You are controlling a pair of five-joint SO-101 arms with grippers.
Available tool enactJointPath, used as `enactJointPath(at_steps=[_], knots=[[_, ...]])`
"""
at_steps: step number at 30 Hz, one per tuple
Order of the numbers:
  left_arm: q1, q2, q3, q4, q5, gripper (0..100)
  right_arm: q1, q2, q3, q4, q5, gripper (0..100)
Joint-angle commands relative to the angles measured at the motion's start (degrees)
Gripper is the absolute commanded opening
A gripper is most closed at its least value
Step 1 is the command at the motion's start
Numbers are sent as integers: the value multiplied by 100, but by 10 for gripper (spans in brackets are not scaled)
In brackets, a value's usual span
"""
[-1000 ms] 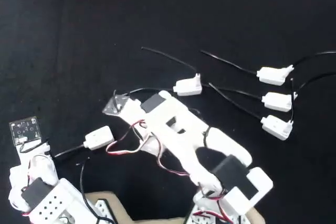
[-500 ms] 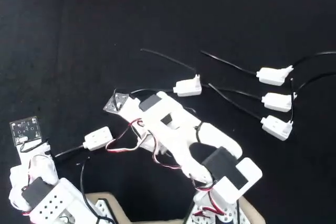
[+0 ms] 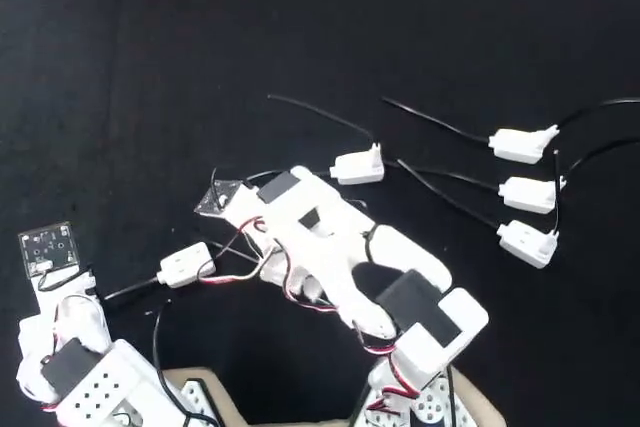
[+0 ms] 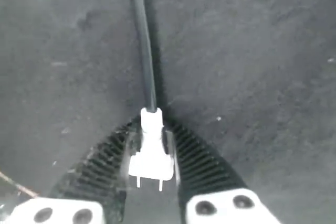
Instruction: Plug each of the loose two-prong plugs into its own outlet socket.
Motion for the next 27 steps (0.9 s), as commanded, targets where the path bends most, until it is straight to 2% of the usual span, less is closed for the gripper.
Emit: enactJointPath(at_steps=[1, 5, 10, 17, 24, 27], knots=[[-48, -70, 22, -44, 18, 40, -26, -787, -224, 237, 53, 31], [-48, -70, 22, -44, 18, 40, 97, -1877, -233, 255, 18, 27], [-48, -70, 22, -44, 18, 40, 791, -3327, -13, -387, 9, 27], [-31, -70, 22, -44, 18, 40, 791, -5077, 1851, -2532, 9, 25], [-31, -70, 22, -35, 9, 40, 545, -5868, 4084, -4457, 0, 25], [-31, -70, 22, -35, 9, 40, 571, -6202, 4760, -5697, -413, 25]])
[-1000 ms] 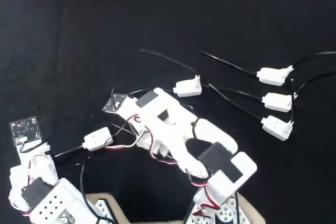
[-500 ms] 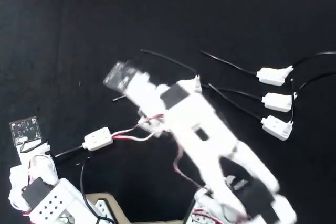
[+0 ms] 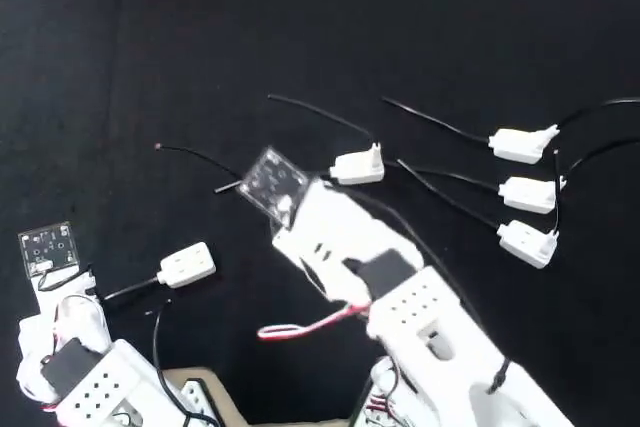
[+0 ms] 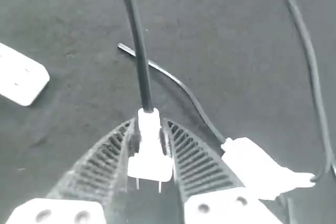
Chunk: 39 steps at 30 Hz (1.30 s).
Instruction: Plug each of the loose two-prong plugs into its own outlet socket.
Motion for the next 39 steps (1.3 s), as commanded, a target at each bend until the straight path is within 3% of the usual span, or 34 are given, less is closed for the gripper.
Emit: enactJointPath(at_steps=[1, 4, 12, 18, 26, 29, 33, 39], knots=[[-31, -70, 22, -35, 9, 40, -44, -532, 637, -1512, -545, 22], [-31, -70, 22, -35, 9, 40, -70, -919, 1007, -2251, -1011, 12], [57, -70, 22, -211, 9, 40, -44, -1411, 1235, -2303, -1222, 12], [734, -53, -330, -387, 9, 41, 0, -1446, 1235, -2303, -1231, 12], [1552, -26, -998, -396, 264, 52, 642, -1455, 1490, -2295, -1284, 12], [1745, -18, -1209, -387, 695, 110, 659, -1455, 1578, -2330, -1969, 13], [2396, -9, -1420, 79, 1099, 116, 668, -1455, 1569, -2338, -3156, 13], [2730, 273, -1464, 70, 1266, 119, 677, -1429, 1543, -2189, -3262, 13]])
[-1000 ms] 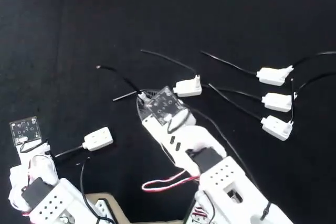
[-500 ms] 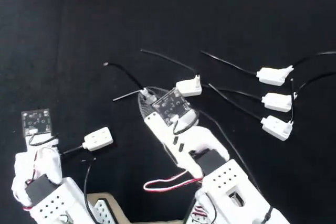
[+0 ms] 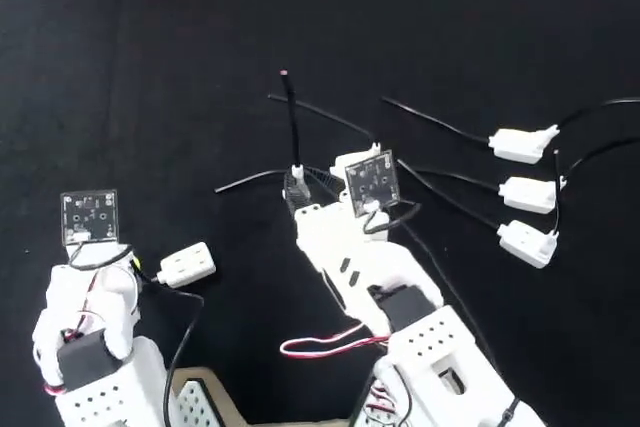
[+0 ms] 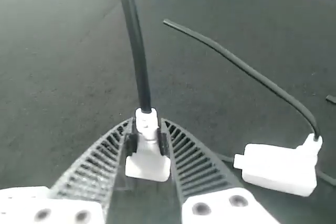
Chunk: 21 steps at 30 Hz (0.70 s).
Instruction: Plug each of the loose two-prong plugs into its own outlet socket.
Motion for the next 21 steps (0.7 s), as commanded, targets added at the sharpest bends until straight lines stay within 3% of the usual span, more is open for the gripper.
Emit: enactJointPath(at_steps=[1, 6, 9, 16, 21], knots=[[136, 369, -347, -105, 62, 119, 88, -101, -154, 273, -97, 13], [127, 1538, -382, -633, 79, 116, -35, -92, -1393, 2980, -88, 13], [136, 2145, -374, -949, 62, 116, -35, -92, -1851, 4105, -62, 13], [110, 2435, -338, -1160, 44, 116, 193, -92, -1930, 5064, 536, 13], [110, 2479, -277, -1160, -237, 116, 1064, 347, -2273, 5459, 1116, 13]])
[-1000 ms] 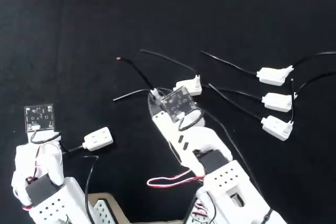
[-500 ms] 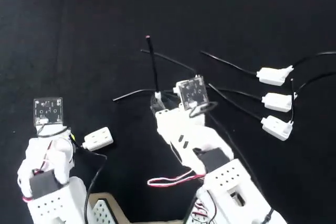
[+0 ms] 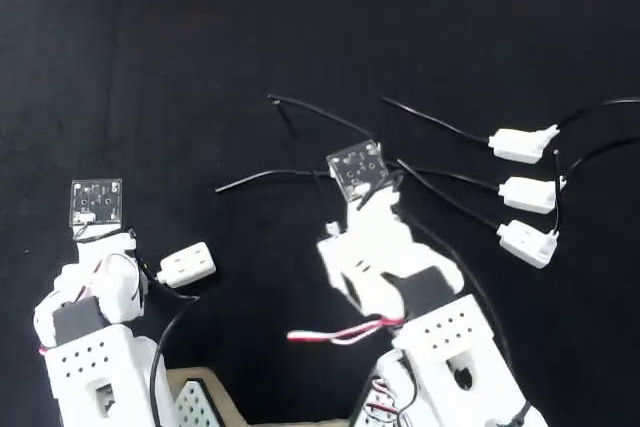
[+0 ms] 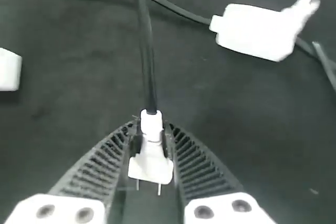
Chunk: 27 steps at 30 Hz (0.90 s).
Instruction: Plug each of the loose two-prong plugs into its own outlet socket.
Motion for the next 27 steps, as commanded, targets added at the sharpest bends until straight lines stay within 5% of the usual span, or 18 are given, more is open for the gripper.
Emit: enactJointPath(at_steps=[1, 5, 16, 21, 27], knots=[[48, 18, -145, -88, -264, 116, 668, 514, -637, 229, 396, 13], [48, 9, -101, -88, -316, 116, 747, 1859, -1279, 220, 598, 13], [40, 9, 4, -88, -527, 116, -1081, 4268, -2211, 149, 1116, 15], [-251, 9, 22, -79, -527, 116, -1169, 5077, -2941, 149, 1310, 17], [-286, 9, 40, -79, -791, 116, -1152, 6141, -3662, 360, 1758, 219]])
